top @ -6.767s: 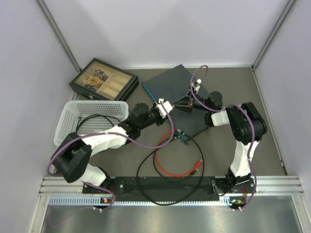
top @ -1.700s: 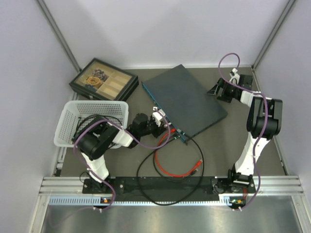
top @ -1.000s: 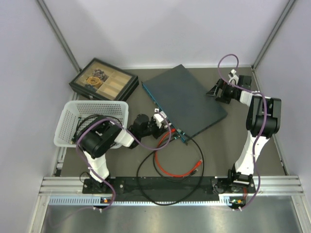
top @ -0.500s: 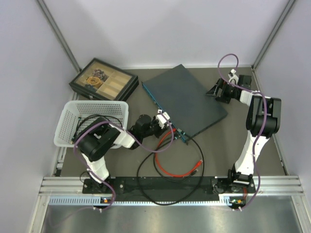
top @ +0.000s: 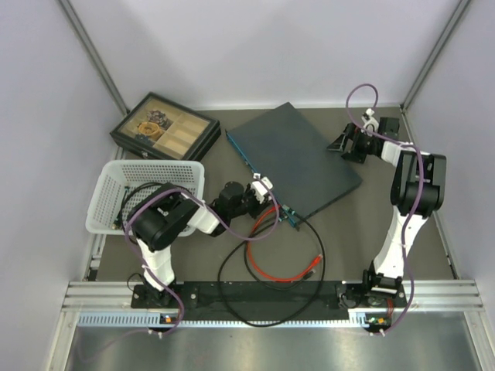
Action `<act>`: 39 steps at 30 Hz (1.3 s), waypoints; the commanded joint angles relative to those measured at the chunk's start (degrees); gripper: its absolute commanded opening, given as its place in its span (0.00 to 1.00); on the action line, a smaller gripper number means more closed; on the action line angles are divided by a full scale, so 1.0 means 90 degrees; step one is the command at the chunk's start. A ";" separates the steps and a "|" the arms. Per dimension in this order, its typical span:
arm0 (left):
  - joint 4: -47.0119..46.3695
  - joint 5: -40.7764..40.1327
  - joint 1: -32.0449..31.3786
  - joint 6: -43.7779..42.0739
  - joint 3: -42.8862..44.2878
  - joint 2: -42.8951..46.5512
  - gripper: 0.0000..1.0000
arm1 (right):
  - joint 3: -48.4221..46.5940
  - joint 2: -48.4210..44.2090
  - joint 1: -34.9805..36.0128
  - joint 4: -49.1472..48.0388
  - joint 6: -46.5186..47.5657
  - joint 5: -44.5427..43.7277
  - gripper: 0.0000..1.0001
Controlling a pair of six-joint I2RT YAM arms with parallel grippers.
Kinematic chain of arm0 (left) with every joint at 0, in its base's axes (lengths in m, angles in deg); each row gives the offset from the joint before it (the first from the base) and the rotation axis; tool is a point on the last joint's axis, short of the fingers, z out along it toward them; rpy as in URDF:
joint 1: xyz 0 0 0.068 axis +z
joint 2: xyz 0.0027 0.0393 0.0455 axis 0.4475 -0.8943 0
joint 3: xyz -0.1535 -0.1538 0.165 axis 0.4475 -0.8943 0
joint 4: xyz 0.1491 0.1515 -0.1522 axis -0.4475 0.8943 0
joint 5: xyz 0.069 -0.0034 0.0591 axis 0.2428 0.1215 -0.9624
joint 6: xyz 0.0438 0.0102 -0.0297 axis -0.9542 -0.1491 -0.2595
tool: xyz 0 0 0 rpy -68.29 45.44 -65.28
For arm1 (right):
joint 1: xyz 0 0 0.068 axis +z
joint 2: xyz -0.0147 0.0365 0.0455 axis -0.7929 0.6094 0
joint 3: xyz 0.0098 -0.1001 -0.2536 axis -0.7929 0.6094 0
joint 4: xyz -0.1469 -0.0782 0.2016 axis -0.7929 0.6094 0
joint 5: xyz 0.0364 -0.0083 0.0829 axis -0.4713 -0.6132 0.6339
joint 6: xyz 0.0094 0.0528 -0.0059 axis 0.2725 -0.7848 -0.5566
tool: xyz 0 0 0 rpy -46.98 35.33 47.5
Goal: Insert the plug into the switch port
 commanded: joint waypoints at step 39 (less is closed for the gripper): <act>0.2725 -0.0397 -0.0042 -0.0374 0.0798 0.1058 0.01 | -0.0711 0.0369 0.0194 0.0779 0.0545 0.0036 0.99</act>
